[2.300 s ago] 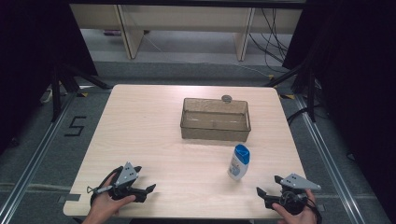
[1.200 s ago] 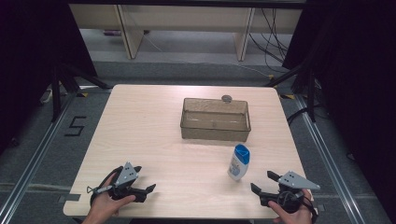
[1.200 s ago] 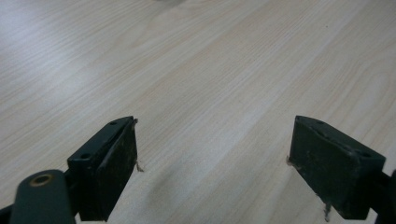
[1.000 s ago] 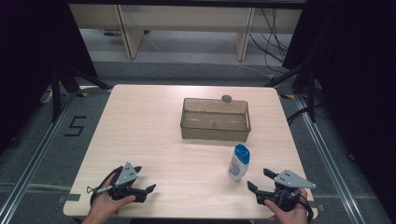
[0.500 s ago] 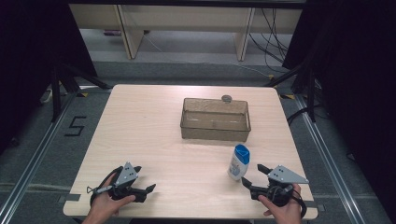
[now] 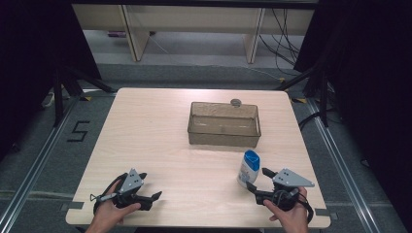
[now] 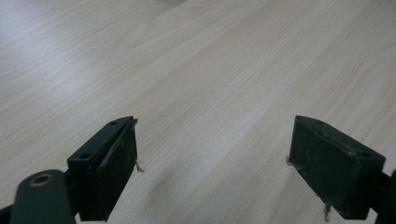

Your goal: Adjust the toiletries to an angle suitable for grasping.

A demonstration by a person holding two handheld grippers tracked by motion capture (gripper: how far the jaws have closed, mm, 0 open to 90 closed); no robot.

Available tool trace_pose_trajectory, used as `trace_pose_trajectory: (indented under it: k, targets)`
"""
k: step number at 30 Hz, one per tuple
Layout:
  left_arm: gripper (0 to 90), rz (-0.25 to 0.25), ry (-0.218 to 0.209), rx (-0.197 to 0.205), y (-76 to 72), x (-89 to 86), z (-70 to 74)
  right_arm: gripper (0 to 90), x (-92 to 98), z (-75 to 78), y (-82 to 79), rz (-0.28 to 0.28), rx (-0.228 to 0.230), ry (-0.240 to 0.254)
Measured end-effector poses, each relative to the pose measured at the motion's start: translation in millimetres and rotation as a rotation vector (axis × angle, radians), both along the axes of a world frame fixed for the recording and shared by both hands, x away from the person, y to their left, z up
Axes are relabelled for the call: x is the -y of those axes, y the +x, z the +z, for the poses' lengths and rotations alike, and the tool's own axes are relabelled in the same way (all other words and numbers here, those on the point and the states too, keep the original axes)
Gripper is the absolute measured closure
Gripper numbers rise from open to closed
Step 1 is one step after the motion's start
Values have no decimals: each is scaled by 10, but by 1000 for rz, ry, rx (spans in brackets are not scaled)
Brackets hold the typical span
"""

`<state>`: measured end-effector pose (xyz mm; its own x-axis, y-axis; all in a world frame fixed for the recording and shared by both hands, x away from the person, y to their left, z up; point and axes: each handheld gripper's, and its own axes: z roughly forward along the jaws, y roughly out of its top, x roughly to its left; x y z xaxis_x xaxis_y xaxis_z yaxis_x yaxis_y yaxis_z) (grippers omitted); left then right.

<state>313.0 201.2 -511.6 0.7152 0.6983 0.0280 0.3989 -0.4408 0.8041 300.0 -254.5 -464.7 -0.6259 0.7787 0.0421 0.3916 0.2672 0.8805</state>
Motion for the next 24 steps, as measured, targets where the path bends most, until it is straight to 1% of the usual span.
trace_pose_trajectory:
  k: [1,2,3,4,5,6,7,8,9,10,11,12,14,15,16,17,18,19,20,21,22,23,24]
  targets:
    - [149,0,5,-3,0,-2,0,243,4,0,18,12,10,-9]
    - [149,-7,10,-6,10,-7,-3,244,-12,-5,21,2,6,1]
    - [149,-5,12,-4,11,-7,-3,244,-15,2,24,8,-6,-1]
    - [149,-2,10,0,9,-3,-4,244,-21,-4,41,13,2,-2]
    - [149,-10,7,-2,10,-5,-5,244,-38,-10,48,11,-1,10]
    - [149,-10,11,-6,9,-6,-3,244,-41,-4,53,9,0,0]
    - [149,-5,8,-5,8,-6,-5,244,-50,-8,69,17,5,-1]
    - [149,-3,7,-6,10,-6,-4,245,-66,-10,68,9,-1,7]
    - [149,-3,7,-5,10,-6,-2,245,-63,-4,78,12,-1,-11]
    - [149,-2,3,-3,6,-2,-4,245,-85,-13,78,3,-11,6]
    - [149,-8,11,-5,8,-6,-4,245,-71,-7,102,13,16,-18]
    - [149,-4,4,-7,5,-2,-8,246,-90,-3,90,3,-13,0]
    - [149,-1,-2,-8,7,1,-8,246,-81,-3,127,18,14,-21]
    - [149,-9,10,-5,12,-7,-6,248,-97,-3,123,13,-6,-5]
    - [149,-14,27,-5,11,-15,0,249,-96,-9,143,21,7,-7]
    - [149,-15,23,-8,7,-14,-1,251,-103,-8,145,18,-1,-7]
    - [149,-1,-3,-11,5,1,-12,253,-118,-13,146,12,-8,1]
    - [149,2,-8,-10,6,4,-12,255,-112,-10,164,18,3,-12]
    - [149,-2,-1,-10,6,0,-8,259,-113,-16,180,16,15,-17]
    - [149,-4,-1,-7,4,1,-9,262,-133,-31,189,10,16,8]
    - [149,-11,18,-7,6,-10,-5,265,-122,-17,194,14,5,-4]
    - [149,-4,17,-8,3,-7,-6,274,-126,-21,205,21,5,6]
    - [149,2,-6,-11,6,2,-13,284,-137,-17,197,10,-15,19]
